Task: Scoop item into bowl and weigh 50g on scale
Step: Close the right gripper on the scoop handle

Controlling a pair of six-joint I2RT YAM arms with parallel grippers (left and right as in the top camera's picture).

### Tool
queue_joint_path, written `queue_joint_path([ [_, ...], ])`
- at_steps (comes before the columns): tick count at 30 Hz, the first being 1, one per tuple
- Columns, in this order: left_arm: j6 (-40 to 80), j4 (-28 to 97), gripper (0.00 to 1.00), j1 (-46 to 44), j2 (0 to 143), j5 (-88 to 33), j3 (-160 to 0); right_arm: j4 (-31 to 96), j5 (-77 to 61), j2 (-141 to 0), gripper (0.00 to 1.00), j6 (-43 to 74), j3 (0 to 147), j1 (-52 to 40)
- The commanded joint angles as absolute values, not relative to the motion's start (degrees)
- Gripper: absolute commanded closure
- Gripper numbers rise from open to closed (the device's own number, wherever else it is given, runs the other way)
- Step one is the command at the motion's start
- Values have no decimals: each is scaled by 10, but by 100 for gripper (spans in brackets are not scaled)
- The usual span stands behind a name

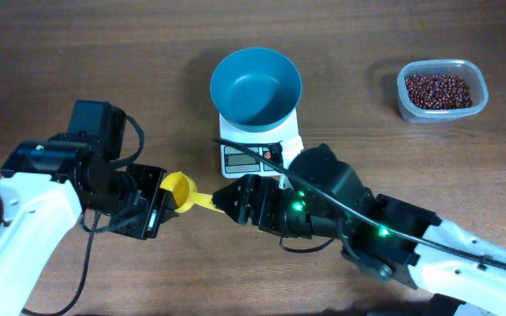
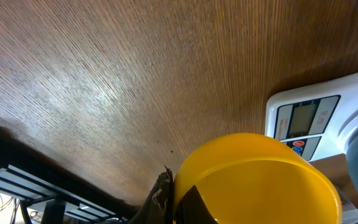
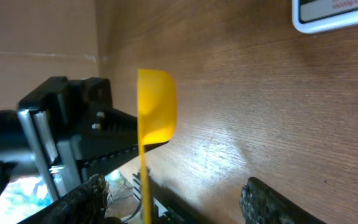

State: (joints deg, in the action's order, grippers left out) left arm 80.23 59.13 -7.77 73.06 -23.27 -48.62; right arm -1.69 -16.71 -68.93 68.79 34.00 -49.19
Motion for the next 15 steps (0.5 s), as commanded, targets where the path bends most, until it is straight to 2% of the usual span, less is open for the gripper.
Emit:
queue_joint_path([
  [1, 807, 592, 100, -79, 730, -224, -486, -50, -160, -717, 31, 706, 350, -503],
  [6, 807, 592, 100, -79, 730, -223, -486, -85, -86, -738, 30, 706, 350, -562],
  [10, 807, 592, 100, -79, 731, -217, -486, -98, -37, -751, 31, 706, 350, -566],
  [15, 807, 593, 100, -79, 730, -216, -486, -129, -33, -754, 49, 705, 350, -566],
])
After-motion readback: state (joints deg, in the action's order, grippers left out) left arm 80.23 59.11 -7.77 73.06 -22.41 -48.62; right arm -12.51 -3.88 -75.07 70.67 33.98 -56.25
